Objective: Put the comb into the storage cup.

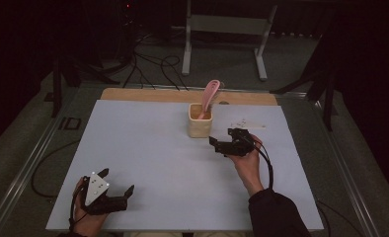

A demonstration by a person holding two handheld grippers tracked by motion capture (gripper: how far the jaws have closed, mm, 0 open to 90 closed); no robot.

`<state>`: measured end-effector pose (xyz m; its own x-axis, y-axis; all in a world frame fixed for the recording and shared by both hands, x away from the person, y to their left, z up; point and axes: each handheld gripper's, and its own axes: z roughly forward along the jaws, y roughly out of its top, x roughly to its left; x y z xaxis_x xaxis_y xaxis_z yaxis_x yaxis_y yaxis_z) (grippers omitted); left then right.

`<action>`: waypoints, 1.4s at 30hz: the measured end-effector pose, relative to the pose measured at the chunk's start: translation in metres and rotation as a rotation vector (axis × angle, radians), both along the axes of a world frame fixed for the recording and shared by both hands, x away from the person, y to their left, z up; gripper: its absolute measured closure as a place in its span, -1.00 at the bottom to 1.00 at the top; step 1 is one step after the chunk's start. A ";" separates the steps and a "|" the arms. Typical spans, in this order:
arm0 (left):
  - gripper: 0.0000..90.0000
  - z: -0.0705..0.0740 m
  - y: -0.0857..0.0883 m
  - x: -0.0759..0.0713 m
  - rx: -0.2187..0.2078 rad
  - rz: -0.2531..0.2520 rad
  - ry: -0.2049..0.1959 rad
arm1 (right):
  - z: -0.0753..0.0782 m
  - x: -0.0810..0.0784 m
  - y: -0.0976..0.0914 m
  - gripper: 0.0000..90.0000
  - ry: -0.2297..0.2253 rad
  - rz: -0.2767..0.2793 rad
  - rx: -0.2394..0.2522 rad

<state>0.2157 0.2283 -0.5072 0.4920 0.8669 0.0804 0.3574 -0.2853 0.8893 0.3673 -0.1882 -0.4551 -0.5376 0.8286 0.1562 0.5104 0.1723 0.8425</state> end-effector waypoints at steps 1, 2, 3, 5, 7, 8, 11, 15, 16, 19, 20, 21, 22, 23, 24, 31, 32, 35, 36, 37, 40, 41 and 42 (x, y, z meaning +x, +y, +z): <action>-0.97 0.000 0.000 0.000 0.000 0.001 0.000 | 0.000 -0.002 -0.001 -0.70 -0.005 0.001 -0.007; -0.97 0.000 0.000 0.000 0.001 0.001 -0.001 | -0.001 -0.005 -0.002 -0.70 -0.009 -0.001 -0.014; -0.97 0.000 0.000 0.000 0.001 0.002 -0.002 | -0.002 -0.007 -0.003 -0.71 -0.010 -0.003 -0.021; -0.97 0.000 0.000 0.000 0.001 0.001 -0.002 | -0.004 -0.013 -0.008 -0.71 -0.009 -0.013 -0.014; -0.97 0.000 0.000 0.000 0.001 0.000 -0.001 | -0.004 -0.016 -0.011 -0.71 -0.015 -0.017 -0.012; -0.97 0.000 -0.001 0.000 0.001 0.000 -0.001 | -0.005 -0.019 -0.015 -0.71 -0.015 -0.019 -0.009; -0.97 0.000 -0.001 0.000 0.002 0.001 -0.002 | -0.008 -0.029 -0.029 -0.73 -0.007 -0.035 0.019; -0.97 0.000 0.000 0.000 0.000 0.005 -0.001 | -0.010 -0.041 -0.042 -0.77 -0.001 -0.041 0.029; -0.97 0.000 0.000 0.000 0.000 0.006 -0.001 | -0.010 -0.044 -0.046 -0.77 -0.008 -0.044 0.034; -0.97 0.000 0.001 0.001 -0.005 0.012 -0.004 | -0.010 -0.054 -0.053 -0.77 -0.019 -0.045 0.017; -0.97 0.000 0.001 0.001 -0.005 0.012 -0.004 | -0.010 -0.054 -0.053 -0.77 -0.019 -0.045 0.017; -0.97 0.000 0.002 0.001 -0.007 0.014 -0.005 | -0.011 -0.061 -0.058 -0.77 -0.034 -0.036 0.009; -0.97 0.000 0.002 0.001 -0.007 0.014 -0.005 | -0.011 -0.061 -0.058 -0.77 -0.034 -0.036 0.009; -0.97 0.001 0.003 0.000 -0.011 0.017 -0.007 | -0.012 -0.069 -0.061 -0.77 -0.054 -0.027 -0.010; -0.97 0.001 0.003 0.000 -0.011 0.017 -0.007 | -0.012 -0.069 -0.061 -0.77 -0.054 -0.027 -0.010; -0.98 0.003 0.006 -0.001 -0.029 0.026 -0.025 | -0.015 -0.092 -0.071 -0.78 -0.095 0.009 -0.026; -0.98 0.003 0.006 -0.001 -0.029 0.026 -0.025 | -0.015 -0.092 -0.071 -0.78 -0.095 0.009 -0.026; -0.98 0.004 0.006 -0.002 -0.033 0.028 -0.037 | -0.020 -0.106 -0.078 -0.78 -0.130 0.015 -0.026; -0.98 0.004 0.006 -0.002 -0.038 0.030 -0.041 | -0.023 -0.111 -0.080 -0.78 -0.146 0.017 -0.029; -0.98 0.005 0.007 -0.002 -0.036 0.030 -0.045 | -0.024 -0.113 -0.081 -0.78 -0.159 0.009 -0.035; -0.98 0.005 0.008 -0.002 -0.047 0.036 -0.055 | -0.025 -0.121 -0.084 -0.78 -0.196 -0.016 -0.044; -0.98 0.006 0.009 -0.002 -0.049 0.038 -0.057 | -0.025 -0.123 -0.085 -0.78 -0.208 -0.024 -0.043; -0.98 0.006 0.009 -0.002 -0.047 0.039 -0.058 | -0.026 -0.125 -0.087 -0.78 -0.220 -0.034 -0.039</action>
<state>0.2134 0.2372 -0.5015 0.4538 0.8886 0.0660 0.3151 -0.2293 0.9209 0.2421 -0.2748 -0.4808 -0.5267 0.8501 0.0058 0.3212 0.1927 0.9272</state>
